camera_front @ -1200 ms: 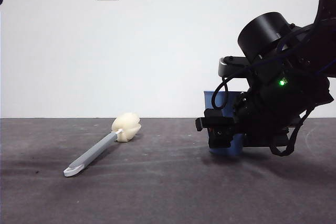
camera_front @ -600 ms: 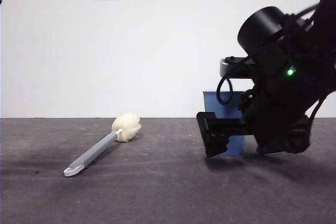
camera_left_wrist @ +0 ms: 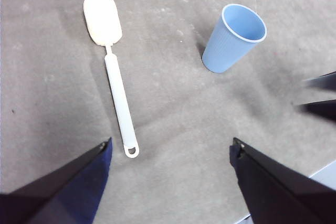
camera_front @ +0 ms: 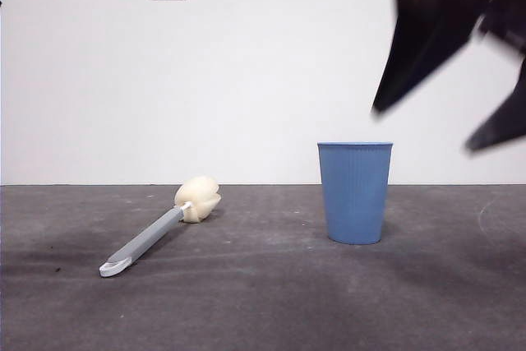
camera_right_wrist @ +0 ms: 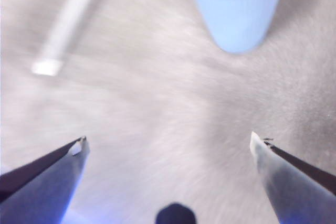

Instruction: Pick up the cup brush,pick up the cup,insert the brush into the cup,clean the cup,put the cup brush back,put the cup back to the fixed position on the table

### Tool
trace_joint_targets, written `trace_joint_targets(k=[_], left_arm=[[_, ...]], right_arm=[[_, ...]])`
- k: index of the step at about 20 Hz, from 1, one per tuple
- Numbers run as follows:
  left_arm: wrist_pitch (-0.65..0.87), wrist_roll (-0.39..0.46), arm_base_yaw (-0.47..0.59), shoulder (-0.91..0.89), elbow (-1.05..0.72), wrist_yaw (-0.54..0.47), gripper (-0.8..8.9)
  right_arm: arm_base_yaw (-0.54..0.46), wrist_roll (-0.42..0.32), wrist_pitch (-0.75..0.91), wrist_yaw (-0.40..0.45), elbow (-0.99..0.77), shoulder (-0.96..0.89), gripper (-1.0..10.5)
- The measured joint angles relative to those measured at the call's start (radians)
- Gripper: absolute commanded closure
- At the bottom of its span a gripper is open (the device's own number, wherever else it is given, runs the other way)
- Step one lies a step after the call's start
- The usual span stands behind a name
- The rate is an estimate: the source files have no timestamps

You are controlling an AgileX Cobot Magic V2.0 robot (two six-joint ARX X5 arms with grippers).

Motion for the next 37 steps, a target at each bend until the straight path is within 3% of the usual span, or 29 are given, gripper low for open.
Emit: trace_joint_targets(k=[4, 10, 16, 17, 19, 20, 21, 37], left_arm=[[-0.021, 0.033, 0.000, 0.000, 0.000, 0.060, 4.37], [-0.082, 0.050, 0.000, 0.000, 0.000, 0.174, 4.37], [-0.100, 0.050, 0.000, 0.000, 0.000, 0.180, 4.53], [-0.100, 0.050, 0.000, 0.000, 0.000, 0.180, 5.38], [-0.100, 0.050, 0.000, 0.000, 0.000, 0.180, 8.01], [-0.100, 0.050, 0.000, 0.000, 0.000, 0.180, 8.18], [-0.100, 0.050, 0.000, 0.000, 0.000, 0.180, 8.20], [-0.100, 0.050, 0.000, 0.000, 0.000, 0.176, 8.17]], right_arm=[[0.000, -0.005, -0.253, -0.076, 0.133, -0.175, 4.1], [0.000, -0.053, -0.537, -0.199, 0.281, -0.183, 4.1], [0.000, -0.068, -0.568, -0.199, 0.311, -0.184, 4.2], [0.000, -0.068, -0.568, -0.199, 0.311, -0.184, 4.7], [0.000, -0.068, -0.569, -0.200, 0.311, -0.184, 7.3], [0.000, -0.068, -0.569, -0.199, 0.311, -0.184, 8.8], [0.000, -0.068, -0.569, -0.199, 0.311, -0.184, 9.7], [0.000, -0.075, -0.569, -0.196, 0.311, -0.184, 9.4]])
